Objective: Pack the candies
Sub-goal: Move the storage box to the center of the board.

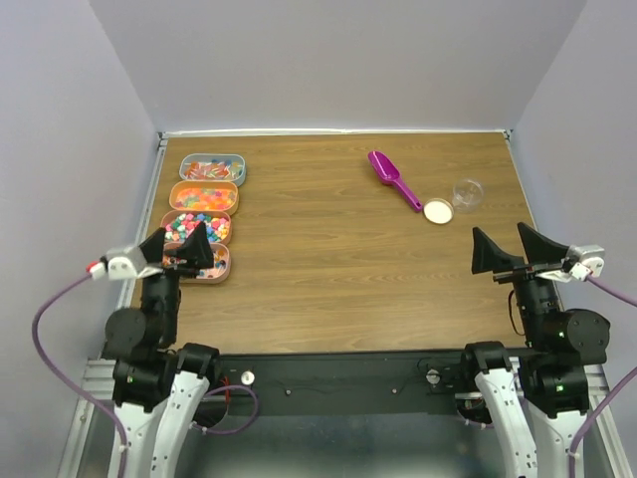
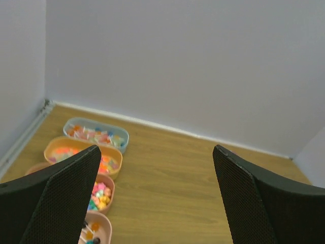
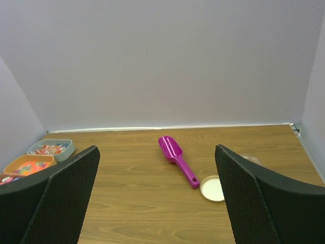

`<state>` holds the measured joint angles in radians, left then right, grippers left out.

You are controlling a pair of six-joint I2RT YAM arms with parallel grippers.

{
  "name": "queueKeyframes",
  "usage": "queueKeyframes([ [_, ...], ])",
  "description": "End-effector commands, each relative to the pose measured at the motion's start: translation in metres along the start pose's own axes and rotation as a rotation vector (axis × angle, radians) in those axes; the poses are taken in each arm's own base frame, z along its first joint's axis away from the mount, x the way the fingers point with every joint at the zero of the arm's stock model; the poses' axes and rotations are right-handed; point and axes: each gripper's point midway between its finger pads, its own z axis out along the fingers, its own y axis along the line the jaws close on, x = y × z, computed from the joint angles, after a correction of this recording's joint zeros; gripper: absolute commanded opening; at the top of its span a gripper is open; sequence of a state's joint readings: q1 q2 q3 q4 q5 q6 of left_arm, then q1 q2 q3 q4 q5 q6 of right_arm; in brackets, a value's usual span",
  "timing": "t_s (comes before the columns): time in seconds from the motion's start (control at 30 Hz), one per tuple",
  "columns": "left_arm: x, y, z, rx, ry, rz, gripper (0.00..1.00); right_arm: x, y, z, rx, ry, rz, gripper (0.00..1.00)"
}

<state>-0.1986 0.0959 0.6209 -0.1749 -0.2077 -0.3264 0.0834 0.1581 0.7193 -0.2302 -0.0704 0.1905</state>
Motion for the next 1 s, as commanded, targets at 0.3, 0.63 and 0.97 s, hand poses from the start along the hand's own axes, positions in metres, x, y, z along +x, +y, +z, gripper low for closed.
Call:
queueKeyframes([
  [0.3,0.139,0.013,0.032,-0.168,0.524,-0.138,0.99,0.008,0.010,-0.005,-0.054,-0.004,0.054,1.00],
  [0.63,0.237,0.042,0.024,-0.338,0.844,-0.113,0.93,0.012,0.009,-0.011,-0.048,-0.019,0.069,1.00],
  [0.97,0.295,0.065,0.015,-0.392,0.986,-0.026,0.79,0.024,0.007,-0.011,-0.044,-0.002,0.072,1.00],
])
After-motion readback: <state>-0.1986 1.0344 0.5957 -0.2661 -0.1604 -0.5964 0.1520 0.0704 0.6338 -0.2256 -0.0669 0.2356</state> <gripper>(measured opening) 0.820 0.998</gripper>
